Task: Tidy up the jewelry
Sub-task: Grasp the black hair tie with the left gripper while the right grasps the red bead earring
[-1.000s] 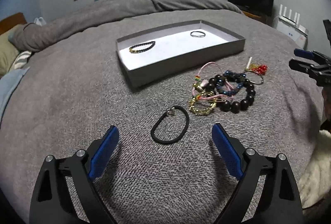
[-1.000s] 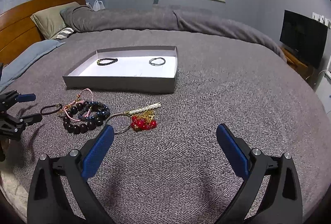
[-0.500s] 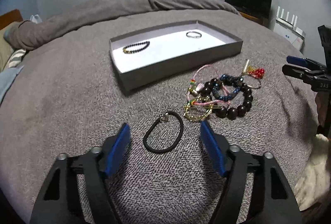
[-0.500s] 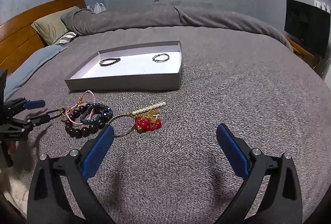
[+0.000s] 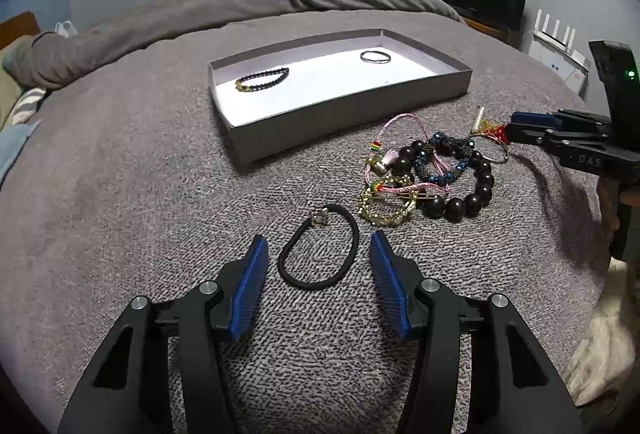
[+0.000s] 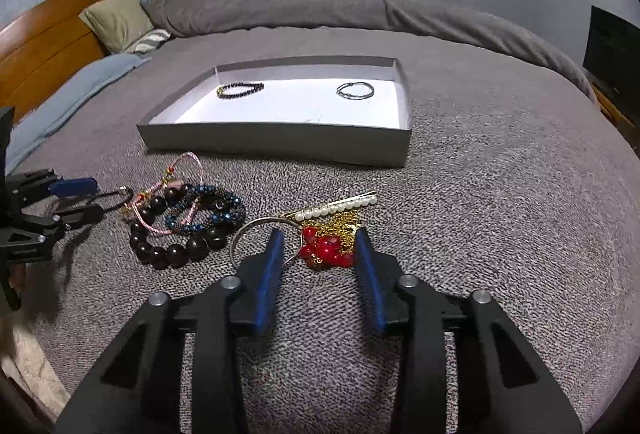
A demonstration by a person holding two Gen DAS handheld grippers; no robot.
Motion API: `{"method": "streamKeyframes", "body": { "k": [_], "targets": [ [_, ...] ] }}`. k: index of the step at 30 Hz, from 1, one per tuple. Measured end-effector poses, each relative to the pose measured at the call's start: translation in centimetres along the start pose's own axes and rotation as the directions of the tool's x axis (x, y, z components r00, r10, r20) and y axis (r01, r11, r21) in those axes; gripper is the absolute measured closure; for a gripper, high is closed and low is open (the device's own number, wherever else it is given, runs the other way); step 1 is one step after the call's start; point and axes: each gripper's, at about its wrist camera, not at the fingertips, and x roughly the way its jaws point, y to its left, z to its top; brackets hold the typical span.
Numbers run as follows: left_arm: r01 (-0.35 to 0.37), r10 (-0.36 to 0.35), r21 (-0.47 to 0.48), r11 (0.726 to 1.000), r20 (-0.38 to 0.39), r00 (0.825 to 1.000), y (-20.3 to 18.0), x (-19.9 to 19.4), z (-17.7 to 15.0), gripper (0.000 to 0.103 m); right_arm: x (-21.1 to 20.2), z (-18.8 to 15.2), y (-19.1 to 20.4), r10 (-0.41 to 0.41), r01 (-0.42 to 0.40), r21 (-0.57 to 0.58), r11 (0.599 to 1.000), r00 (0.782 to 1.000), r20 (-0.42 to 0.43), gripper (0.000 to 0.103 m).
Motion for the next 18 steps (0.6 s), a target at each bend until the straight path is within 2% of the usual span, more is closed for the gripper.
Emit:
{"method": "streamKeyframes", "body": {
  "k": [4,9,11,18],
  "targets": [
    [0.002,-0.002,0.002,1.0,0.003,1.0,0.0,-0.1,0.0,0.048,0.3,-0.1,0.0,-0.006,0.006,-0.005,1.0,1.0,-0.013,0.08],
    [0.004,-0.004,0.003,1.0,0.005,1.0,0.0,-0.2,0.0,0.048,0.4,-0.2,0.0,0.005,-0.005,-0.006,1.0,1.0,-0.027,0.083],
    [0.002,-0.002,0.003,1.0,0.006,1.0,0.0,-0.2,0.0,0.049,0.5,-0.2,0.1,0.0,-0.001,-0.014,1.0,0.999,-0.033,0.091],
    [0.009,-0.009,0.009,1.0,0.006,1.0,0.1,-0.4,0.1,0.058,-0.8,0.0,-0.5,0.019,-0.019,0.022,1.0,1.0,0.011,0.094]
  ]
}}
